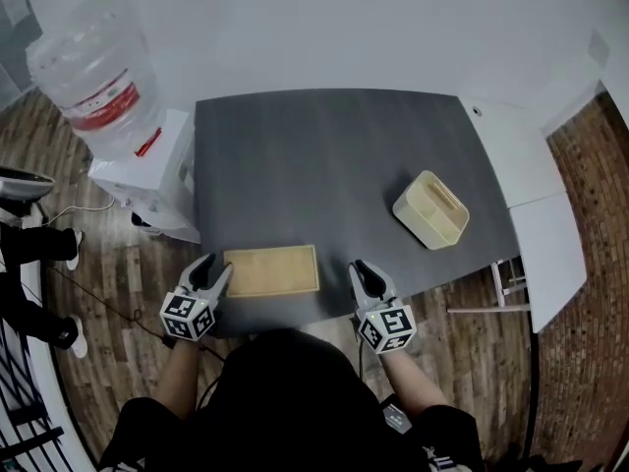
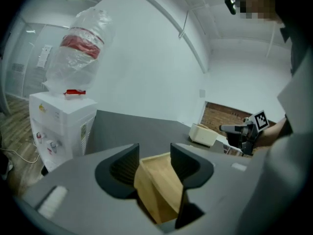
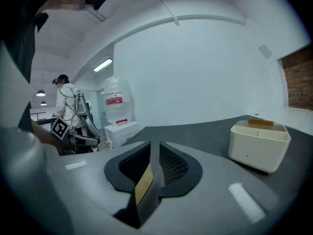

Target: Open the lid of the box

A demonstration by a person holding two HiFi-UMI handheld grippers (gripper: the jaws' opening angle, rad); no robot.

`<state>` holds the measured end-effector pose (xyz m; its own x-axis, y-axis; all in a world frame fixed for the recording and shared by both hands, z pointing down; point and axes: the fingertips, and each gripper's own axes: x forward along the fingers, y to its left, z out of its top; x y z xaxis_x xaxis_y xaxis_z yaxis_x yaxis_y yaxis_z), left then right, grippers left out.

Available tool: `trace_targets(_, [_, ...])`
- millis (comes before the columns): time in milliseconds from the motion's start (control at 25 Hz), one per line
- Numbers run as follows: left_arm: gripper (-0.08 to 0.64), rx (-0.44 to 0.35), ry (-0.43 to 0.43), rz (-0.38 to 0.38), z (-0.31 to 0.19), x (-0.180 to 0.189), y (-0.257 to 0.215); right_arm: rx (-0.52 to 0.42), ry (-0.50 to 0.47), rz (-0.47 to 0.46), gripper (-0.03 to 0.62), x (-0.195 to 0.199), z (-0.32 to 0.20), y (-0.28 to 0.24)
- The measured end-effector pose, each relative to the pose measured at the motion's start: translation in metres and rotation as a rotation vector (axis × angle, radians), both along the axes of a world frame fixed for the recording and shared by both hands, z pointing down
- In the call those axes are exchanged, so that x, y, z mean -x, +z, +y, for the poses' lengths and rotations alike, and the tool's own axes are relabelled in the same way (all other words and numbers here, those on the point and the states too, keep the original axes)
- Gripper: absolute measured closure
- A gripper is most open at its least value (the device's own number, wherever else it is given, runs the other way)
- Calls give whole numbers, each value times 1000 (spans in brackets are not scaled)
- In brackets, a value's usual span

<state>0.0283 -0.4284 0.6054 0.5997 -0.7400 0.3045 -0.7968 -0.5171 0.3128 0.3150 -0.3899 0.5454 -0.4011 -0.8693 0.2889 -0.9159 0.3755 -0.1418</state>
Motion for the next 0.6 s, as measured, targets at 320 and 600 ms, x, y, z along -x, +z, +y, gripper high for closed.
trace_targets(320, [362, 133, -34, 0, 10, 4, 34, 156, -77, 2, 498, 32, -22, 45])
trace_targets(600, [393, 225, -32, 79, 14, 2, 49, 299, -148, -27, 433, 62, -26, 78])
